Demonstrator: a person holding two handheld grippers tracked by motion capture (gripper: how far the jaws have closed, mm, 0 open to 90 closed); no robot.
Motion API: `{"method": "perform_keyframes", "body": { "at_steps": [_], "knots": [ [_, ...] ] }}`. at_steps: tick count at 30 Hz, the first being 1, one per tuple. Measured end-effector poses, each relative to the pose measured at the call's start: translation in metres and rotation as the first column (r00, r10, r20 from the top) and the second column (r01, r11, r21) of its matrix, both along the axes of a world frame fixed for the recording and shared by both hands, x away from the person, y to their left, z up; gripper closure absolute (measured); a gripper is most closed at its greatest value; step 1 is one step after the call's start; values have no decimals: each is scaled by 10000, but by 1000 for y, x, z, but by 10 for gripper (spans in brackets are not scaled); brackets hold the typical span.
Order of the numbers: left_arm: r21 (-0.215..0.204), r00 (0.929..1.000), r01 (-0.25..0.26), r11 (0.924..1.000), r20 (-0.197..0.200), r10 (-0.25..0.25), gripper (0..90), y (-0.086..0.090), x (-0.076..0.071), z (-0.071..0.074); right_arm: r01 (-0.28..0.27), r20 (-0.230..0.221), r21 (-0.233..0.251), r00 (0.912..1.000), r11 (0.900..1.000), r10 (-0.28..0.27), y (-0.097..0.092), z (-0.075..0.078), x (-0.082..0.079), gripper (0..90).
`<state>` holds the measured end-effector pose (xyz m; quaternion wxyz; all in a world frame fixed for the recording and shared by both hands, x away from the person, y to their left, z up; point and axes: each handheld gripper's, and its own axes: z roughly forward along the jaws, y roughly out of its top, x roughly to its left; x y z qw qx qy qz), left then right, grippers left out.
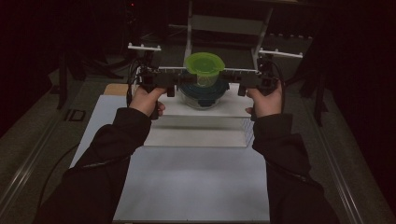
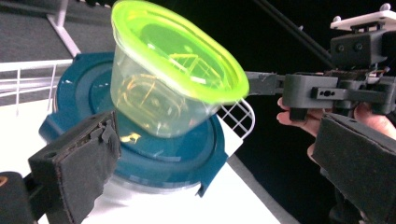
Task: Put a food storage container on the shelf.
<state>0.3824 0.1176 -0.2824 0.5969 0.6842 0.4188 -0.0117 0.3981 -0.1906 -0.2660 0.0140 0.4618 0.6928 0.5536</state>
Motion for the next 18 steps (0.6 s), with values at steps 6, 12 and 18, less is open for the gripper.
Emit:
{"method": "perform_keyframes", "body": {
  "at_steps": [6,12,18],
  "knots": [
    [126,9987,-50,9999,510,43,8,4,-20,-10,-187,216,-184,9996,9997,191,-4,-13,-17,232],
    [275,9959,351,9990,821,-373,8,4,-37,-21,-391,389,-294,9984,9988,402,-7,-25,-32,230],
    [437,9867,998,9940,1245,-1046,8,0,-55,-38,-800,426,-596,9957,9950,826,-4,-45,-51,213]
  ]
}}
